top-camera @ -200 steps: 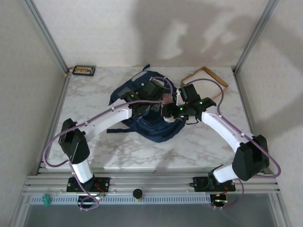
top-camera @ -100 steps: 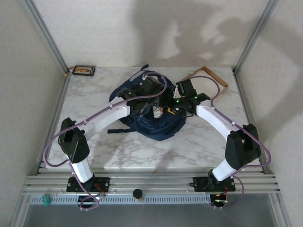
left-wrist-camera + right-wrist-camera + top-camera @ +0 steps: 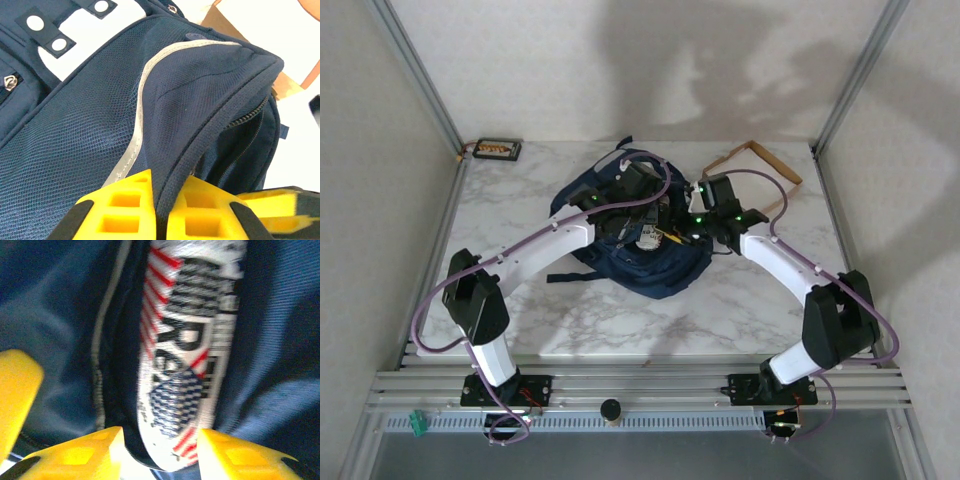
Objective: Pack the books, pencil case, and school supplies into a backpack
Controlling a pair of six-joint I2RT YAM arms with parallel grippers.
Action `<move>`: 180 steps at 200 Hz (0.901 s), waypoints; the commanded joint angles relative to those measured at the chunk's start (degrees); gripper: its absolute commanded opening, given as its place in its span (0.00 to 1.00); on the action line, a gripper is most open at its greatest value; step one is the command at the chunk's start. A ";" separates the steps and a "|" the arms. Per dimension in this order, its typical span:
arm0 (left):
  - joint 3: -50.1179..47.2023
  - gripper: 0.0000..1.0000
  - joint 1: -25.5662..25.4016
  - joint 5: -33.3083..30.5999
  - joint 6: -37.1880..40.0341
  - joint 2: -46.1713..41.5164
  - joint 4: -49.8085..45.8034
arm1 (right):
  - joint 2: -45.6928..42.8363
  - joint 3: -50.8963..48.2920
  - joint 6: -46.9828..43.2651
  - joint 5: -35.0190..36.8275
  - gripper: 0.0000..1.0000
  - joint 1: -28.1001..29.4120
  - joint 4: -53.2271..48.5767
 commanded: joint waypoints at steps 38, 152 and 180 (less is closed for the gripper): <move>0.48 0.00 -0.35 0.99 -3.17 -1.80 4.86 | -5.30 0.34 -5.16 8.26 0.45 -0.03 -7.97; 0.38 0.00 -0.44 2.76 -5.39 -1.19 6.02 | 6.54 -0.12 5.30 -3.11 0.24 2.43 17.11; 0.46 0.00 -0.44 2.25 -5.57 -0.66 5.59 | 6.89 1.18 3.82 -2.30 0.23 2.26 15.87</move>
